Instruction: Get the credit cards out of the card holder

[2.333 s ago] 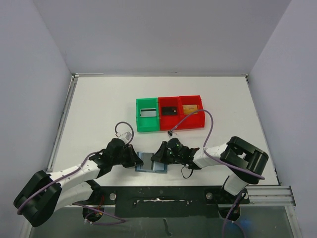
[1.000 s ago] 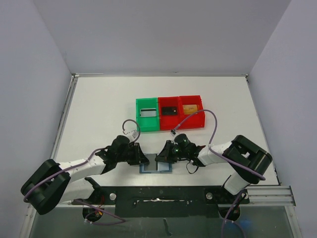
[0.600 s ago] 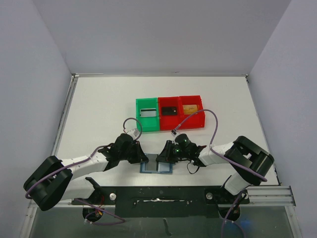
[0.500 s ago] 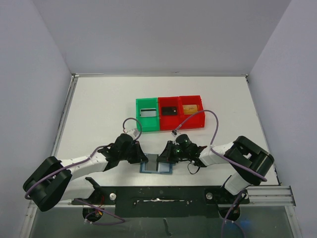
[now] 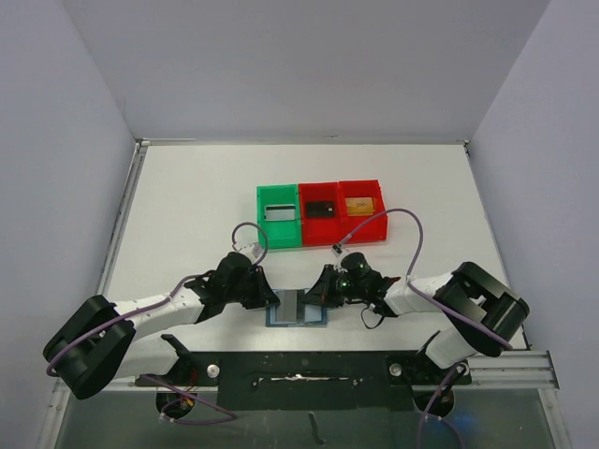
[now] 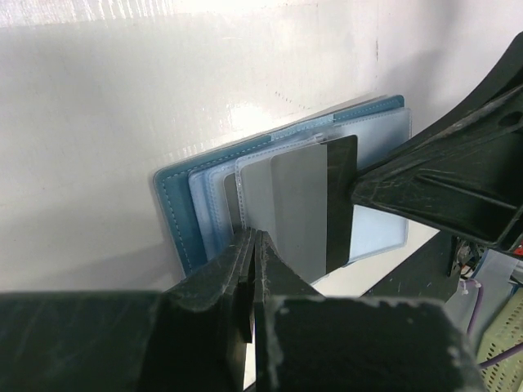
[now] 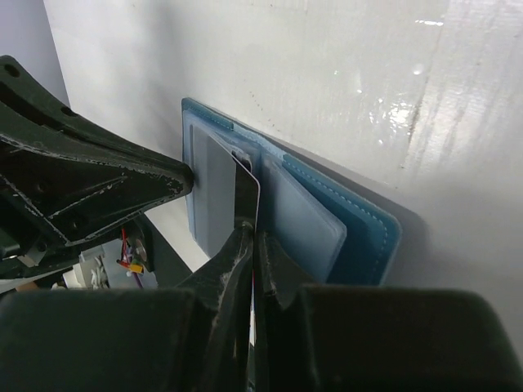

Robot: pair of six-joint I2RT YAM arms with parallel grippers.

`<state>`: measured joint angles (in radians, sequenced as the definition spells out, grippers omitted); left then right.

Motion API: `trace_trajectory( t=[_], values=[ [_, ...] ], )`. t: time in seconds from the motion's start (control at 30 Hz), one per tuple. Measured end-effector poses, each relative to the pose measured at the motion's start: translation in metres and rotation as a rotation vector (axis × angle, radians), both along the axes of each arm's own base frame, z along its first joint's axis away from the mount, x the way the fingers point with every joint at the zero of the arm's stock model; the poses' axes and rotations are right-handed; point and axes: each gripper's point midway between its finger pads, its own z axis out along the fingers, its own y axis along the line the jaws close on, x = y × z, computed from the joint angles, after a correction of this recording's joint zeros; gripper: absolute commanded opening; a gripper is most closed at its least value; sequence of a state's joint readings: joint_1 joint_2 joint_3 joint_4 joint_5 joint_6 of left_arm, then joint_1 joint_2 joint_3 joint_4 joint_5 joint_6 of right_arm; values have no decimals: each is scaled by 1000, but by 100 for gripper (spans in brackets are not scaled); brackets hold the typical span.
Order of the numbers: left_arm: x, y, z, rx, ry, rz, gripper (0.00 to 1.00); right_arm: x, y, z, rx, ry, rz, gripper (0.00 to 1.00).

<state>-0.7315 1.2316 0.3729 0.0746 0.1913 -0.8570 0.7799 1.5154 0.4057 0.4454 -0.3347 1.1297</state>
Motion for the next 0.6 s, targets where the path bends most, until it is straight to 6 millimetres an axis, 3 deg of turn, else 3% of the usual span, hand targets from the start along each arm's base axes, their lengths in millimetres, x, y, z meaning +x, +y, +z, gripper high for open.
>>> trace_trajectory(
  t=[0.2,0.33,0.43,0.53,0.6],
  values=[
    [0,0,0,-4,-1,-1,0,0,-9,1,-9,0,2,0],
    [-2,-1,3,-16,-2,-5,14,-1,-11,-2,-20,4,4,0],
    [-3,-4,10,-35,-5,-15,18,-1,-12,-2,-15,0,1,0],
    [0,-11,22,-55,-20,-27,17,-2,-16,-6,-10,6,-16,0],
    [3,-21,35,-88,-38,-39,11,-2,-18,-6,1,9,-29,0]
  ],
)
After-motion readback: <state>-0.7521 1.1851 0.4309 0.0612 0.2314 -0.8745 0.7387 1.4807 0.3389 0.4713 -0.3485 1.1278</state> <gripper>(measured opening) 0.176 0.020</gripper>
